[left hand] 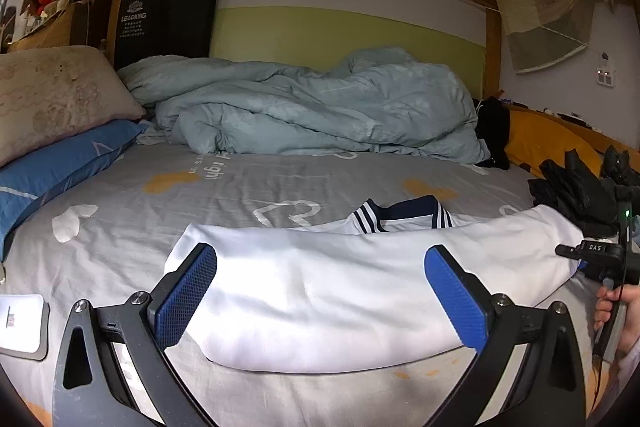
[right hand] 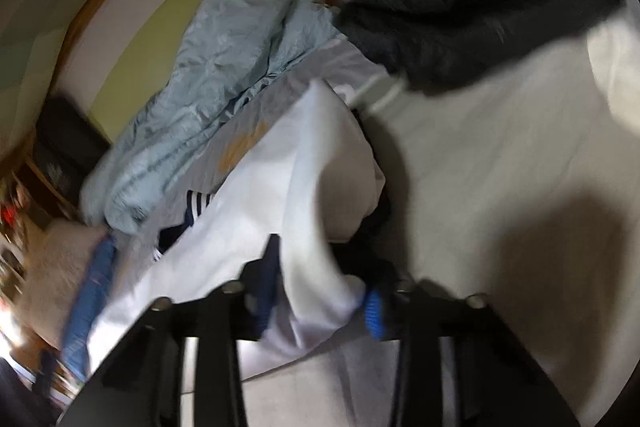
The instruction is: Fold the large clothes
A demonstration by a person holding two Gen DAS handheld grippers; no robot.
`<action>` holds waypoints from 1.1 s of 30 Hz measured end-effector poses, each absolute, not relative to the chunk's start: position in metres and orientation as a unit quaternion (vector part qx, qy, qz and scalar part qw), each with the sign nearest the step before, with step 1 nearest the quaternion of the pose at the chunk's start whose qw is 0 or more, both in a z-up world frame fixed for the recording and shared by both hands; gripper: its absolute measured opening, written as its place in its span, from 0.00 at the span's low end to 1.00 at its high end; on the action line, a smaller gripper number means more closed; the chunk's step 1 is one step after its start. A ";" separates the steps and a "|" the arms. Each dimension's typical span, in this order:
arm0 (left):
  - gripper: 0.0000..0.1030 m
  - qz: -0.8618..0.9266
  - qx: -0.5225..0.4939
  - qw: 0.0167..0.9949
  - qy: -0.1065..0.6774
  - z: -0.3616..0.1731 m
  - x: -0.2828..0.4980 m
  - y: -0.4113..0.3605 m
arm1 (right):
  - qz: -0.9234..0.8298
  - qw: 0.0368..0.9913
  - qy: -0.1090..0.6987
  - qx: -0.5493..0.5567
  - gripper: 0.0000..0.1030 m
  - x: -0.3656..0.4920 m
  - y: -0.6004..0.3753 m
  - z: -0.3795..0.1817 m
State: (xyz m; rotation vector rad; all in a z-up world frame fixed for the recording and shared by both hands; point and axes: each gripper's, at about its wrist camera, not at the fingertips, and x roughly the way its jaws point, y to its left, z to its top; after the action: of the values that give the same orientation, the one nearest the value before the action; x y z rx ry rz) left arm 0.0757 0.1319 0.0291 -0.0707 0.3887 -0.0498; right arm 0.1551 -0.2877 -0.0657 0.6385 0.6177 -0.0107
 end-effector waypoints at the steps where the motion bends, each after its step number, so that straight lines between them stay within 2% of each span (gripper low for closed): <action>1: 1.00 -0.021 -0.038 0.980 0.195 0.028 0.077 0.133 | -0.008 0.913 0.298 0.277 0.23 0.155 -0.281 -0.056; 4: 1.00 -0.018 -0.059 0.978 0.198 0.030 0.078 0.141 | -0.027 0.935 0.295 0.196 0.20 0.153 -0.263 -0.038; 6: 1.00 -0.020 -0.074 0.979 0.191 0.033 0.075 0.146 | -0.040 0.954 0.274 0.112 0.20 0.149 -0.236 -0.022; 9: 1.00 -0.018 -0.080 0.980 0.180 0.039 0.070 0.153 | -0.032 0.970 0.237 0.045 0.20 0.141 -0.202 -0.005; 15: 1.00 -0.017 -0.101 0.979 0.178 0.042 0.069 0.161 | 0.054 0.972 0.230 0.006 0.20 0.141 -0.135 0.011; 23: 1.00 -0.017 -0.088 0.981 0.170 0.046 0.064 0.160 | 0.127 0.945 0.301 0.033 0.22 0.155 -0.099 -0.024; 26: 1.00 -0.030 -0.097 0.979 0.178 0.045 0.066 0.159 | 0.138 0.942 0.307 -0.005 0.24 0.152 -0.086 -0.028; 28: 1.00 -0.051 -0.116 0.974 0.188 0.044 0.068 0.160 | 0.145 0.942 0.301 -0.009 0.27 0.147 -0.088 -0.028; 29: 1.00 -0.056 -0.119 0.973 0.189 0.044 0.068 0.160 | 0.150 0.942 0.299 0.000 0.34 0.143 -0.090 -0.027; 30: 1.00 -0.057 -0.116 0.973 0.189 0.045 0.067 0.159 | 0.168 0.940 0.296 0.018 0.48 0.139 -0.095 -0.026; 31: 1.00 -0.053 -0.112 0.975 0.187 0.045 0.067 0.157 | 0.186 0.937 0.293 0.031 0.56 0.136 -0.098 -0.025; 32: 1.00 -0.052 -0.109 0.975 0.186 0.046 0.066 0.157 | 0.213 0.932 0.289 0.048 0.61 0.131 -0.100 -0.024; 33: 1.00 -0.052 -0.109 0.975 0.185 0.046 0.066 0.157 | 0.220 0.932 0.285 0.048 0.61 0.126 -0.099 -0.022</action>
State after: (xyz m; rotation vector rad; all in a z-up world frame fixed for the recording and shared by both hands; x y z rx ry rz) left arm 0.0660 0.1565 0.0457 -0.2195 0.3737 -0.1045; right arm 0.1264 -0.0988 -0.0223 0.0977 0.5844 0.4498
